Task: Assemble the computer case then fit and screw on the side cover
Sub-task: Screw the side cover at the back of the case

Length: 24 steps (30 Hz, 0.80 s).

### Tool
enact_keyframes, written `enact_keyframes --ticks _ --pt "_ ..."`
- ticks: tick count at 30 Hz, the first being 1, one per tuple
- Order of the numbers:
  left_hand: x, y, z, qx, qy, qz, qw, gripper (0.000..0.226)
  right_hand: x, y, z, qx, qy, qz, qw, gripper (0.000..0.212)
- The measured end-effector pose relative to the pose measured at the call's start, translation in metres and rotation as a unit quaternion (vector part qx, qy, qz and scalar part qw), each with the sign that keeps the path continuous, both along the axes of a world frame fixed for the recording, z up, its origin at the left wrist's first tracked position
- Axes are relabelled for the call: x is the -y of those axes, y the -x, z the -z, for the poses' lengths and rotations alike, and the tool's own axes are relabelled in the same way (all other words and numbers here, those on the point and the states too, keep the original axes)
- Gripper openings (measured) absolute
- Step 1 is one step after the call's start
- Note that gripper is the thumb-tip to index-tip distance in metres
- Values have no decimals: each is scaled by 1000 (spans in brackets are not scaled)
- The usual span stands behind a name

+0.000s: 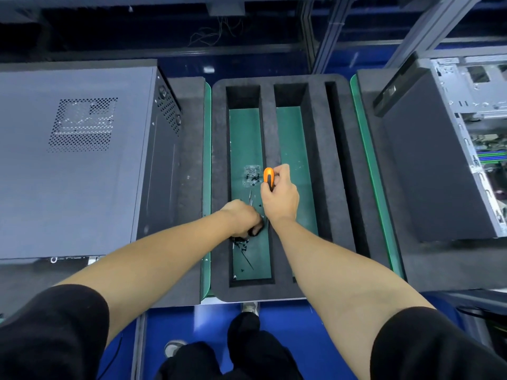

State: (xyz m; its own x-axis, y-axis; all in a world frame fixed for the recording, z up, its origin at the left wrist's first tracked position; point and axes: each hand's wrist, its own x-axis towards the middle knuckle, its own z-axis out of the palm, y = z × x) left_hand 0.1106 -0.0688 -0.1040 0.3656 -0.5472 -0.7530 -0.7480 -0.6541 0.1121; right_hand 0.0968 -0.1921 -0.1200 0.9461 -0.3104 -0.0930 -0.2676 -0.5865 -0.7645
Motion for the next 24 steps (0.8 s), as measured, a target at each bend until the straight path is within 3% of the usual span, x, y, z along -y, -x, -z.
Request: enact_keyframes --ticks 15,20,24 --pt "4 11 14 0 -24 97 995 19 1 -1 3 12 4 3 1000 20" --pt "6 8 11 -38 -39 57 997 20 0 -2 4 12 7 2 1000 21" --pt "0 6 0 22 12 17 1000 18 -2 -1 3 8 19 0 1000 24"
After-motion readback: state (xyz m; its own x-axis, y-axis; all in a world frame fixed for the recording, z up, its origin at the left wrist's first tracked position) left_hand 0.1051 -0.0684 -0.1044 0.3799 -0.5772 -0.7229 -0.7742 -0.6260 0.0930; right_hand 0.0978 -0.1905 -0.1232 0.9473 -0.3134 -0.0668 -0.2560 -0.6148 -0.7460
